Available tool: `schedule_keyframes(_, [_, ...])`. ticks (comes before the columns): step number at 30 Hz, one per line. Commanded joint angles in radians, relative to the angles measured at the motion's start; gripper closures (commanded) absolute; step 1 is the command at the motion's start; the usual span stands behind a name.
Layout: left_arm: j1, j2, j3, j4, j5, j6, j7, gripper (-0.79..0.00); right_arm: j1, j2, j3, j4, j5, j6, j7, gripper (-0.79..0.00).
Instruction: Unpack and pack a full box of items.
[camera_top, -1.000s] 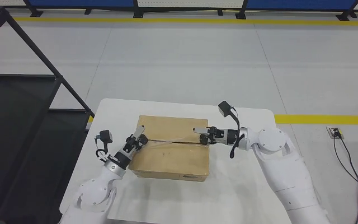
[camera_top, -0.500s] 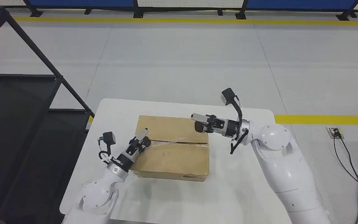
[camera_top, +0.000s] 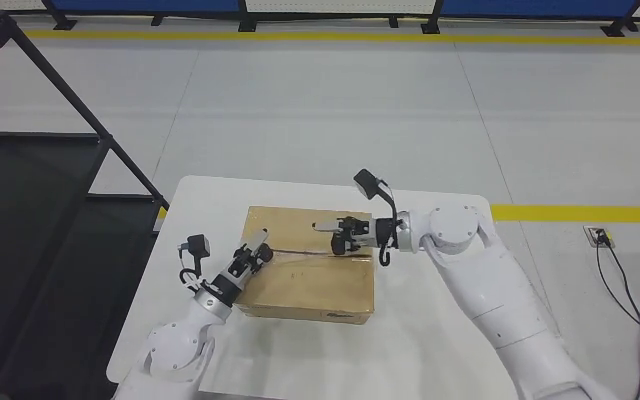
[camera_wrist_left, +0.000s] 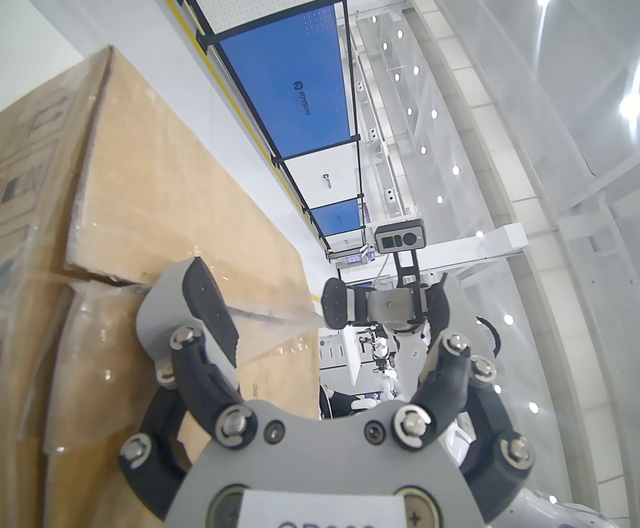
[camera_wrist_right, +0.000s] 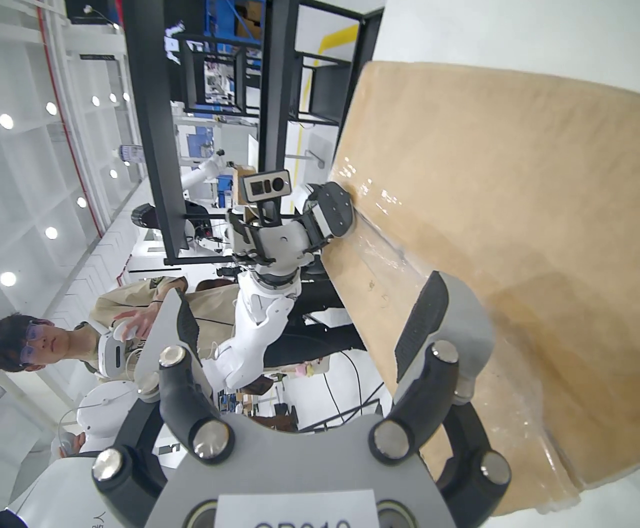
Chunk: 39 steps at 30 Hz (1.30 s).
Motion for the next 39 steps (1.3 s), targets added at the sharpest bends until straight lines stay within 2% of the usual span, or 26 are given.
schedule_keyframes(1, [-0.002, 0.0, -0.001, 0.001, 0.0, 0.0, -0.003, -0.785, 0.012, -0.004, -0.019, 0.022, -0.008, -0.001, 0.019, -0.785])
schedule_keyframes(7, [-0.004, -0.001, -0.002, 0.004, -0.001, 0.0, -0.007, -0.785, 0.009, 0.002, -0.026, 0.046, -0.049, -0.015, 0.017, -0.785])
schedule_keyframes(16, [0.009, 0.001, -0.021, 0.001, -0.002, -0.003, -0.002, -0.785, -0.037, 0.02, 0.016, 0.031, -0.026, -0.051, 0.009, -0.785])
schedule_keyframes(17, [0.013, 0.001, -0.026, -0.001, -0.005, -0.005, 0.002, -0.785, -0.039, 0.02, 0.015, 0.027, -0.025, -0.051, 0.008, -0.705])
schedule_keyframes(18, [0.017, 0.002, -0.032, -0.004, -0.008, -0.007, 0.006, -0.785, -0.041, 0.02, 0.013, 0.024, -0.025, -0.051, 0.008, -0.566])
schedule_keyframes(19, [0.021, 0.002, -0.039, -0.006, -0.011, -0.008, 0.009, -0.785, -0.041, 0.019, 0.01, 0.022, -0.025, -0.05, 0.009, -0.379])
schedule_keyframes(20, [0.026, 0.003, -0.048, -0.008, -0.014, -0.01, 0.014, -0.785, -0.04, 0.019, 0.007, 0.022, -0.023, -0.049, 0.007, -0.317])
schedule_keyframes(22, [0.038, 0.005, -0.064, -0.013, -0.019, -0.014, 0.019, -0.785, -0.035, 0.017, -0.002, 0.025, -0.032, -0.037, -0.004, -0.243])
schedule_keyframes(31, [0.111, 0.014, -0.161, -0.049, -0.064, -0.046, 0.042, -0.785, 0.01, -0.006, -0.078, 0.048, -0.083, 0.053, -0.045, -0.139])
schedule_keyframes(39, [0.175, 0.021, -0.241, -0.081, -0.114, -0.073, 0.043, -0.785, 0.034, -0.028, -0.139, 0.053, -0.115, 0.095, -0.09, -0.111])
